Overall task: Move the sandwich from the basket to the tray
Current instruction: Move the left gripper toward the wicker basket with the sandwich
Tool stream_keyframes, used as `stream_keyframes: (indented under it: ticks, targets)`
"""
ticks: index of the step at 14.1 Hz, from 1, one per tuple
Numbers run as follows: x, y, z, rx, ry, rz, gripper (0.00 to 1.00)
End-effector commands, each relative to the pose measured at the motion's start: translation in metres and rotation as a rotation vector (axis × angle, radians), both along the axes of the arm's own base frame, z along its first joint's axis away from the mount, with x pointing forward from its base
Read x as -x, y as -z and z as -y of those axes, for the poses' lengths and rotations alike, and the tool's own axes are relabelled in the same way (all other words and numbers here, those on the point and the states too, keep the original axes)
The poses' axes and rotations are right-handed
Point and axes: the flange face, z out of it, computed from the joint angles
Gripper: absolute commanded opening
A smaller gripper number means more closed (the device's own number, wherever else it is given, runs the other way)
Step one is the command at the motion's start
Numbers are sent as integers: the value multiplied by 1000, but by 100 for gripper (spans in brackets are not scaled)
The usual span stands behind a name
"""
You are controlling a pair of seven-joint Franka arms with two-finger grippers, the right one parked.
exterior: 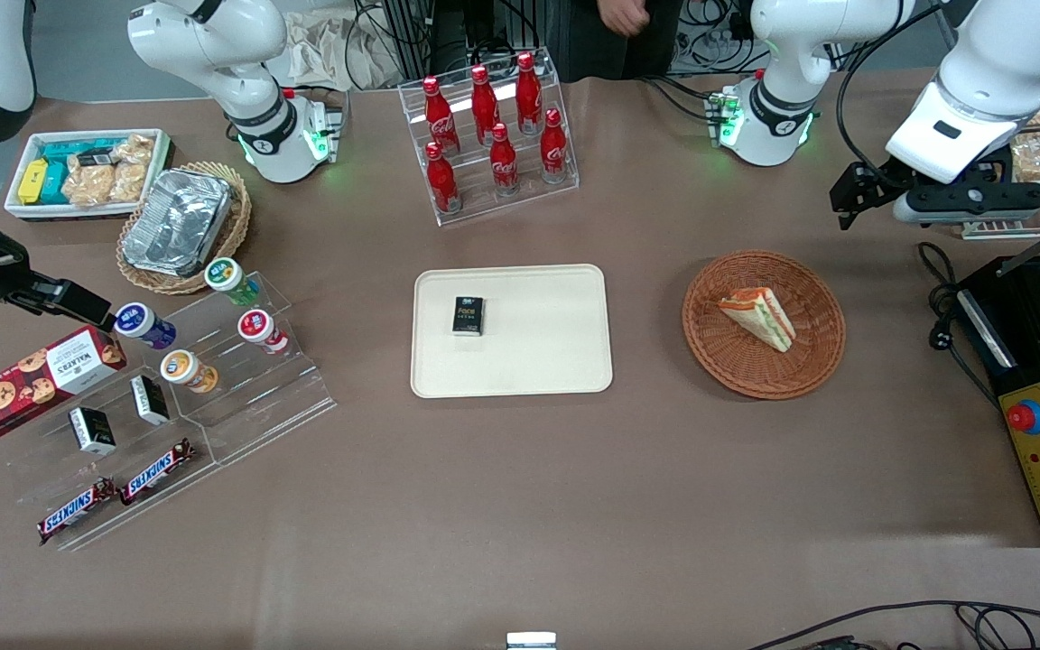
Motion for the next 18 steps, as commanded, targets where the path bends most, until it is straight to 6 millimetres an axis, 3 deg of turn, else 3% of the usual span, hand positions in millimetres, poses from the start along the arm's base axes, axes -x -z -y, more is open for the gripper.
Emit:
stream_keyframes:
  ticks: [1, 8, 18]
  targets:
    - [4, -2, -5, -3, 12, 17, 100]
    - [1, -5, -7, 48, -32, 23, 100]
    - [-12, 17, 5, 109, -668, -7, 100]
